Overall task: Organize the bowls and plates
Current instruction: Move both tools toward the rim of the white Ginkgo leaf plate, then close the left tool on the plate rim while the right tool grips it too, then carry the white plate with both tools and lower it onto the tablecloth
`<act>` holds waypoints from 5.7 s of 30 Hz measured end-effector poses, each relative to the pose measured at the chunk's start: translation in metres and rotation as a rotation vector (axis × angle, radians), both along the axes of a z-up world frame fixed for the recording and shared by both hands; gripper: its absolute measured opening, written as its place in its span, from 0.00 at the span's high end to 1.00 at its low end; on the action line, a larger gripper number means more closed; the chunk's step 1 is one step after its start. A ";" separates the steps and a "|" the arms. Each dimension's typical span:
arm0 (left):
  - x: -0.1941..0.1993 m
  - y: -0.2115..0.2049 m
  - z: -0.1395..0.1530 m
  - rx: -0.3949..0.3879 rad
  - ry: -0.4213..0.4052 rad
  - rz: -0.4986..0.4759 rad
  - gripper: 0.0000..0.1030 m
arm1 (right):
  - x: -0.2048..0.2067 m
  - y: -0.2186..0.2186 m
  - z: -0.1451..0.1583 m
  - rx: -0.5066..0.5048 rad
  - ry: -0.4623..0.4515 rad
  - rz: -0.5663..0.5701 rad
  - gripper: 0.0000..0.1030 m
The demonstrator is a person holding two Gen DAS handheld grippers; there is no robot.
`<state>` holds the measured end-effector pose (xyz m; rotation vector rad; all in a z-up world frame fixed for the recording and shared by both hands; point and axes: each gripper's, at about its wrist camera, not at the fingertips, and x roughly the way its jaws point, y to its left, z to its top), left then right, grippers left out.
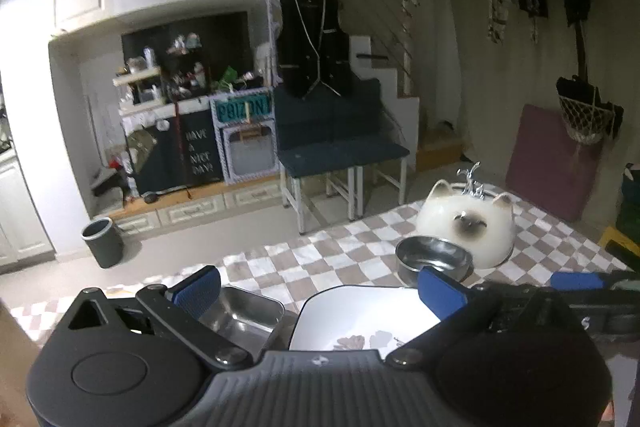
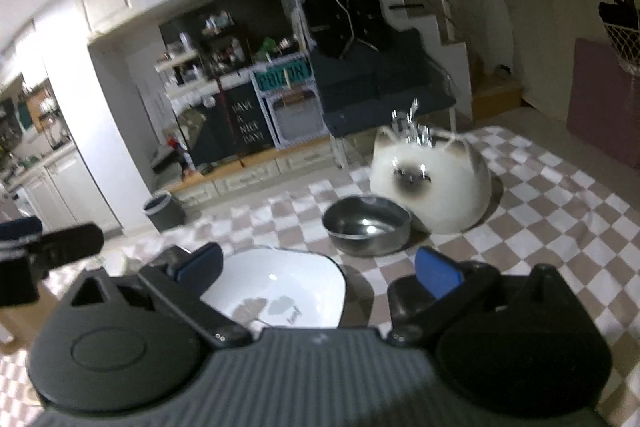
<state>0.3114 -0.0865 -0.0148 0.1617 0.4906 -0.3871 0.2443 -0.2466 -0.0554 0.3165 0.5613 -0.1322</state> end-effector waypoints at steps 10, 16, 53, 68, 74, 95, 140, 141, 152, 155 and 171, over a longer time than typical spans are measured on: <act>0.056 0.027 -0.041 -0.087 0.235 -0.014 0.31 | 0.052 -0.011 -0.058 0.331 0.303 -0.066 0.36; 0.074 0.040 -0.063 -0.118 0.347 -0.015 0.40 | 0.070 0.003 -0.078 0.225 0.445 -0.095 0.65; 0.121 0.021 -0.126 -0.137 0.560 0.100 0.83 | 0.113 -0.019 -0.087 0.075 0.355 -0.004 0.86; 0.102 0.008 -0.125 -0.081 0.463 0.047 0.87 | 0.129 -0.026 -0.090 0.018 0.310 0.121 0.85; 0.082 0.016 -0.098 -0.091 0.395 0.055 0.87 | 0.120 -0.024 -0.073 0.025 0.272 0.134 0.85; -0.086 0.079 0.005 -0.155 0.289 0.088 0.87 | -0.015 -0.006 0.040 0.176 0.053 0.323 0.87; -0.081 0.047 -0.124 0.039 0.543 0.080 0.82 | -0.031 0.028 -0.017 -0.037 0.422 0.276 0.94; -0.081 0.046 -0.124 0.044 0.542 0.078 0.82 | -0.030 0.028 -0.018 -0.042 0.428 0.275 0.94; -0.081 0.045 -0.119 0.042 0.546 0.076 0.82 | -0.024 0.028 -0.025 -0.085 0.464 0.264 0.94; -0.082 0.043 -0.117 0.043 0.543 0.074 0.82 | -0.021 0.030 -0.029 -0.118 0.478 0.263 0.92; -0.083 0.041 -0.106 0.020 0.539 0.076 0.82 | -0.009 0.038 -0.060 -0.233 0.600 0.270 0.82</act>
